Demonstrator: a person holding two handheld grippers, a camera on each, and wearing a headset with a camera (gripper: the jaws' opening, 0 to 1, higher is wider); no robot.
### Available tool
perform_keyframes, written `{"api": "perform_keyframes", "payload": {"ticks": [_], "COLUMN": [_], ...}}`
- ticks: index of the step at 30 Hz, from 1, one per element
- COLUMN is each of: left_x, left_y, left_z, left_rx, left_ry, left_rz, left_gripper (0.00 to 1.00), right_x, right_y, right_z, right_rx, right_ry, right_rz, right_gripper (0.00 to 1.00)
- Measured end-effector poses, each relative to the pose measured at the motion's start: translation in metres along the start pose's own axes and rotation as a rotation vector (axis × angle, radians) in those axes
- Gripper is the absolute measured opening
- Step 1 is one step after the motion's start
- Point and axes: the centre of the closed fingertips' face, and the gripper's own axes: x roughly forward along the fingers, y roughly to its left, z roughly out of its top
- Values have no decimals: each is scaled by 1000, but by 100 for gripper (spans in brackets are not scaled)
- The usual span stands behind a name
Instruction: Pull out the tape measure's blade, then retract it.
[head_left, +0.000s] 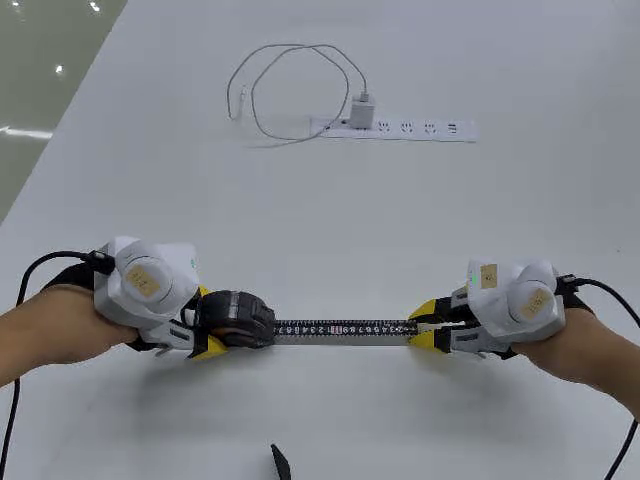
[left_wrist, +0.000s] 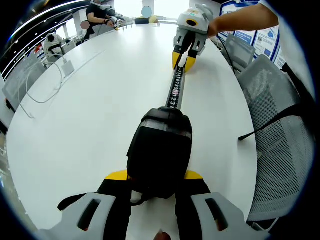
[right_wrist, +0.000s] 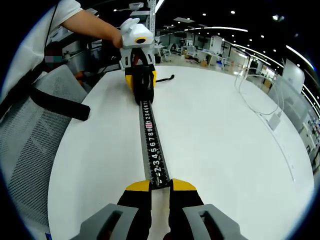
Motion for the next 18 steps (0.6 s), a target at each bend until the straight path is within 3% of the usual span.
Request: {"api": "perform_keyframes", "payload": {"ticks": [18], "left_x": [1], "left_y": [1], "left_z": [-1], "left_rx": [2], "left_ry": [4], "left_rz": [-2], "left_gripper": [29], "right_x": [-11], "right_y": [0], "right_z": [-14], "right_rx": [32], "right_ry": [16], "right_rz": [-12], "right_gripper": [8]}}
